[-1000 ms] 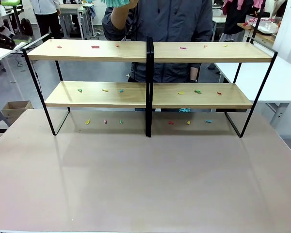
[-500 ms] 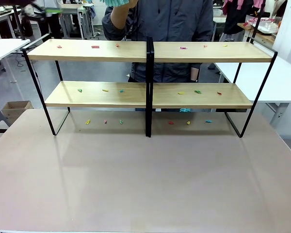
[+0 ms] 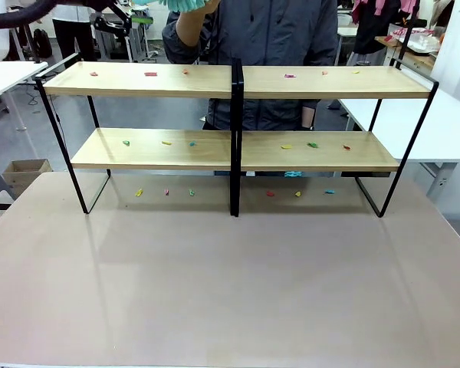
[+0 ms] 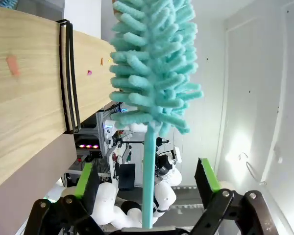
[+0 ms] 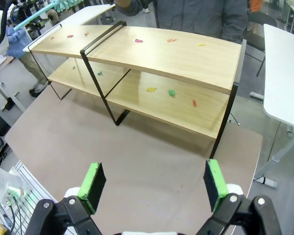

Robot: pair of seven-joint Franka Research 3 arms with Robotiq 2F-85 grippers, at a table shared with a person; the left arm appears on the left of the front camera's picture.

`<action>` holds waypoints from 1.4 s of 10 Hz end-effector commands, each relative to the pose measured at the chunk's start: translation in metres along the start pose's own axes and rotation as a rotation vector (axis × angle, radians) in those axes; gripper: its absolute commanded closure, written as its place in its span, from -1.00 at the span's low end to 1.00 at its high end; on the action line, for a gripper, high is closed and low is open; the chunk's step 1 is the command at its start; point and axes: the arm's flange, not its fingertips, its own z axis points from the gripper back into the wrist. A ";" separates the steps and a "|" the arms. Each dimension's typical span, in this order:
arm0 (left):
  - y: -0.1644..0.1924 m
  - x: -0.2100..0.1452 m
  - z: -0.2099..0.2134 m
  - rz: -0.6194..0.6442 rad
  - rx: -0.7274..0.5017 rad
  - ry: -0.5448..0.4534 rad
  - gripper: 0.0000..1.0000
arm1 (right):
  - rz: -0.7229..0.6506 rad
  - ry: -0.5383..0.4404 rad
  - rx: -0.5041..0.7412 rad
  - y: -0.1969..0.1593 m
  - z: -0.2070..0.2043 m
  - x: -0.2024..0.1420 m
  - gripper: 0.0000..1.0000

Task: Clean the shelves.
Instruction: Pick up the Duster when the human hands it over.

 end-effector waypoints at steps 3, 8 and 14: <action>-0.004 -0.008 -0.001 0.012 -0.017 0.076 -1.00 | -0.001 -0.001 -0.001 0.000 0.000 0.001 -1.00; -0.004 -0.016 -0.005 -0.045 -0.025 0.116 1.00 | -0.001 -0.001 -0.001 0.000 0.000 0.001 -1.00; -0.001 -0.018 -0.005 -0.059 -0.021 0.114 1.00 | -0.001 -0.001 -0.001 0.000 0.000 0.001 -1.00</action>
